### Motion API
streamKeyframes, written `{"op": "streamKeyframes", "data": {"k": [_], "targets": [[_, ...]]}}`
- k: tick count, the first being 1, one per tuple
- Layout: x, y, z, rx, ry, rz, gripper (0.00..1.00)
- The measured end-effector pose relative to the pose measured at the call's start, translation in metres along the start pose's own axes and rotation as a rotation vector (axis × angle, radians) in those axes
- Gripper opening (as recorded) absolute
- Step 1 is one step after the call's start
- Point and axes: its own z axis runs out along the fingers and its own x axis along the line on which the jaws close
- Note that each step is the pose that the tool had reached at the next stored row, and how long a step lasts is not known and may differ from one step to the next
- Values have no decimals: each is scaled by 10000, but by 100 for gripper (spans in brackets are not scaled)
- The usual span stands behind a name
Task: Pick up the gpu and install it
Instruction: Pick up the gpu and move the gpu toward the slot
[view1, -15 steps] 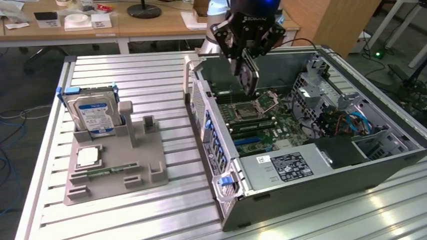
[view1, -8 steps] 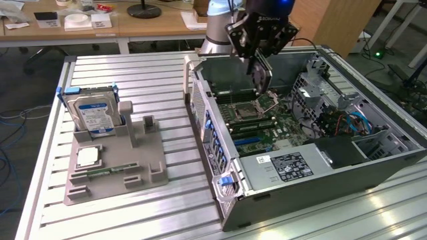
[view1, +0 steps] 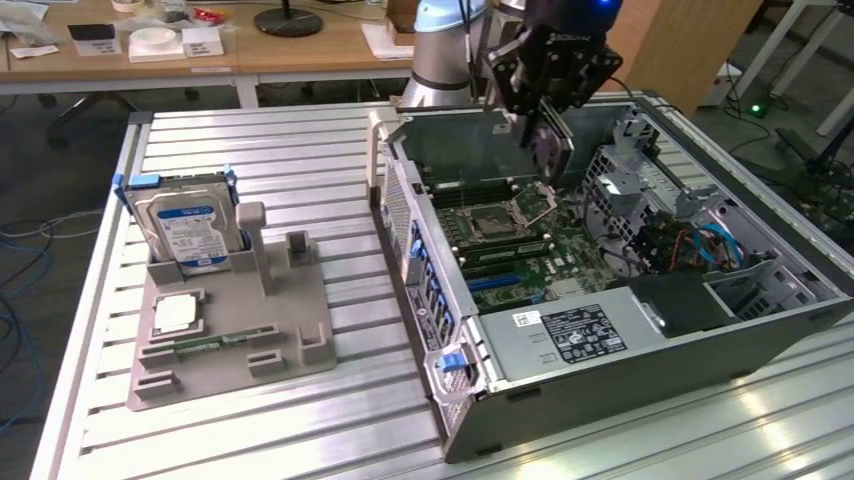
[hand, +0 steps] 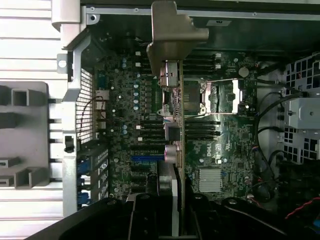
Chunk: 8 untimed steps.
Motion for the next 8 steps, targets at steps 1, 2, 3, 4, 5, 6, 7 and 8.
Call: {"op": "streamKeyframes", "data": {"k": [1,2,3,4,5,6,7,8], "targets": [[-39,1,1,1,0,0,28],[-77,2,2,1,0,1,28],[-115,3,3,1,0,1,28],[-153,4,4,1,0,0,28],[-190,6,5,1,0,0,28],[-228,7,6,1,1,1,28],[-265,8,8,1,1,1,28],[-307,9,9,0,0,-1,28]]}}
